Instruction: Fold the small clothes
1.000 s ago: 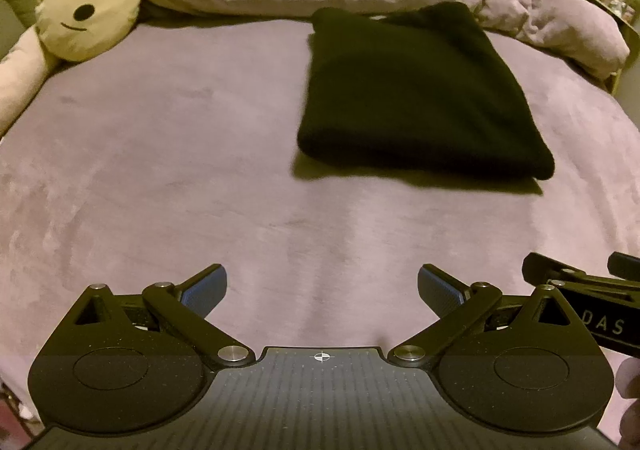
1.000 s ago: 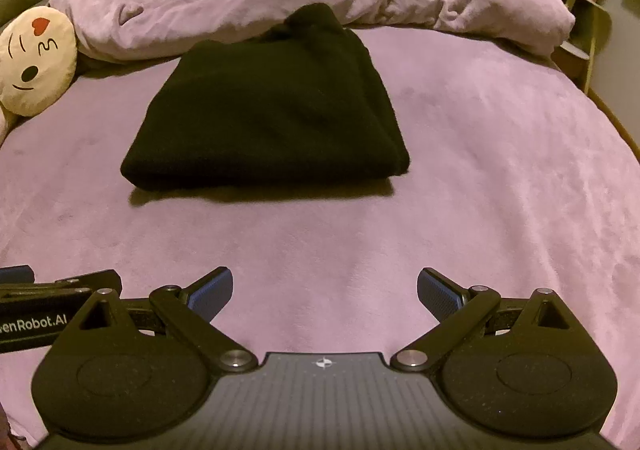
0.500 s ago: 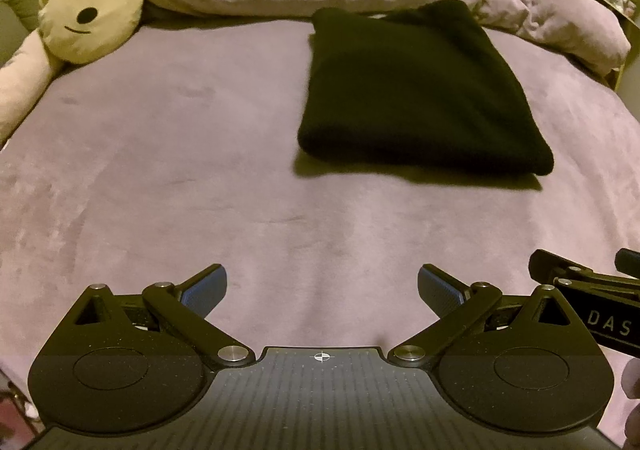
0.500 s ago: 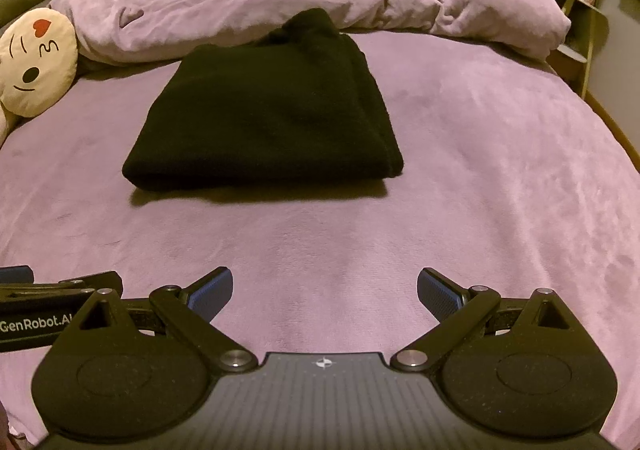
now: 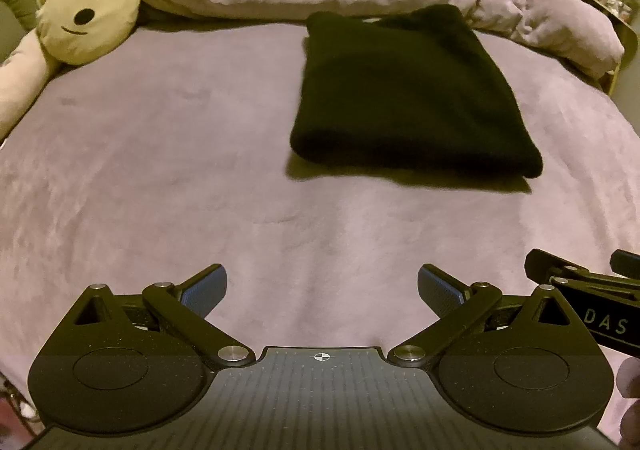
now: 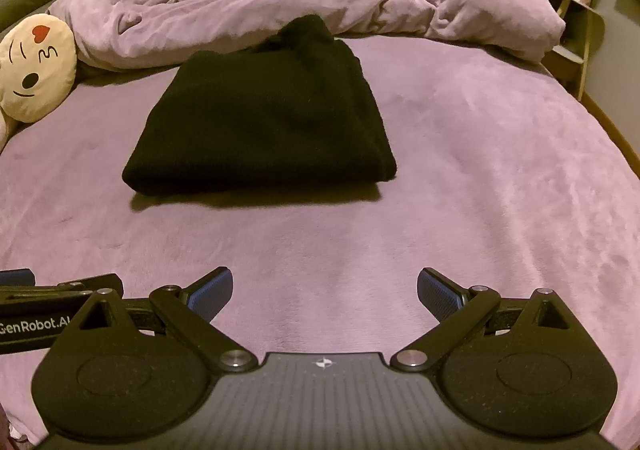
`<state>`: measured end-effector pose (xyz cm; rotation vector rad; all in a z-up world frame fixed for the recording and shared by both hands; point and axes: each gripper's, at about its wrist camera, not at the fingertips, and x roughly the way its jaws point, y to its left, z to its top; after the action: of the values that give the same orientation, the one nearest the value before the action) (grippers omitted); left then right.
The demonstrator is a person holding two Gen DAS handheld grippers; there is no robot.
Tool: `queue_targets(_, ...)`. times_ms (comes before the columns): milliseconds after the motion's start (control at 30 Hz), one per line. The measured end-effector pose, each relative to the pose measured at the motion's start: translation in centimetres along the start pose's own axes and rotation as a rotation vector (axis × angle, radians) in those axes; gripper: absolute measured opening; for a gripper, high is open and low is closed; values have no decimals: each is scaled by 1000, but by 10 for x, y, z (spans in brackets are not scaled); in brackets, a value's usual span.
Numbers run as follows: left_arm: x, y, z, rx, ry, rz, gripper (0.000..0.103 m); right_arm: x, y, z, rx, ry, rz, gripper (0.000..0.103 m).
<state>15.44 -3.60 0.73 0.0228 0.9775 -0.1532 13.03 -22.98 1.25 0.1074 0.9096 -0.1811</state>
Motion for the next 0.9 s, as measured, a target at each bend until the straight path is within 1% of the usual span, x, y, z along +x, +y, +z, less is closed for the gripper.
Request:
queue_targets(433, -4, 0, 1, -10, -7, -11, 103, -7, 1, 2, 2, -11, -6, 99)
queue_targets(900, -5, -2, 4, -14, -3, 1, 103, -8, 2, 4, -4, -12, -9, 99)
